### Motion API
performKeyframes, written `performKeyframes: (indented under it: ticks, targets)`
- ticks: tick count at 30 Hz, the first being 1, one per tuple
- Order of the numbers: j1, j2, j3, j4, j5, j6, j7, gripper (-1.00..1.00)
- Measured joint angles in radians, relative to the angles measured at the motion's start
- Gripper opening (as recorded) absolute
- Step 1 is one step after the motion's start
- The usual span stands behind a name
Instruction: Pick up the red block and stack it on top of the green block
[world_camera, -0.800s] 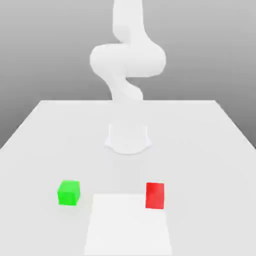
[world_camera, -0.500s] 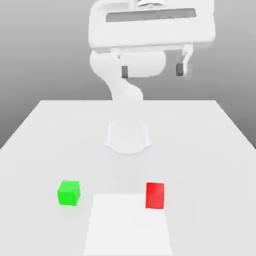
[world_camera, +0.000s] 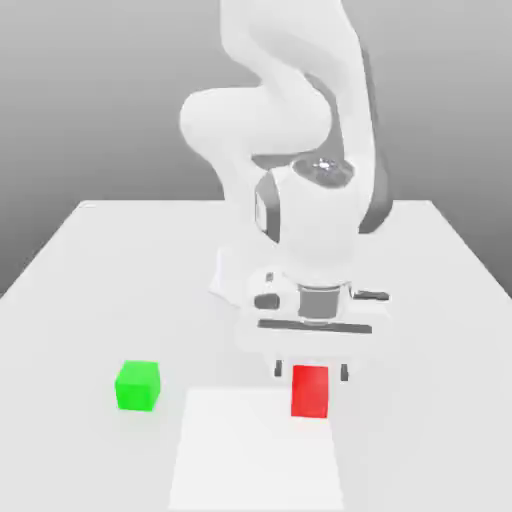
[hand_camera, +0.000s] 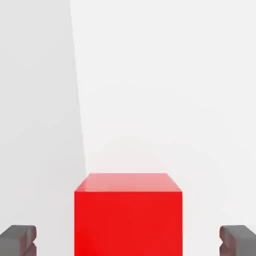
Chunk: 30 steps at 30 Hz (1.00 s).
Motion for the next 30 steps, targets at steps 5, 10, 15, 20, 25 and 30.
performKeyframes:
  ticks: [5,10,15,20,25,30]
  targets:
    - [0.013,0.022,-0.016,0.003,-0.012,0.020,0.009,-1.00]
    - [-0.004,-0.034,0.011,-0.006,0.024,-0.028,-0.017,-1.00]
    - [0.007,-0.210,0.030,-0.031,0.120,-0.178,-0.085,-1.00]
    - [-0.085,-0.288,-0.059,-0.030,0.093,-0.252,-0.141,-1.00]
    - [-0.209,-0.331,-0.170,-0.022,0.046,-0.300,-0.204,-1.00]
    - [-0.332,-0.368,-0.283,-0.015,0.005,-0.345,-0.272,-1.00]
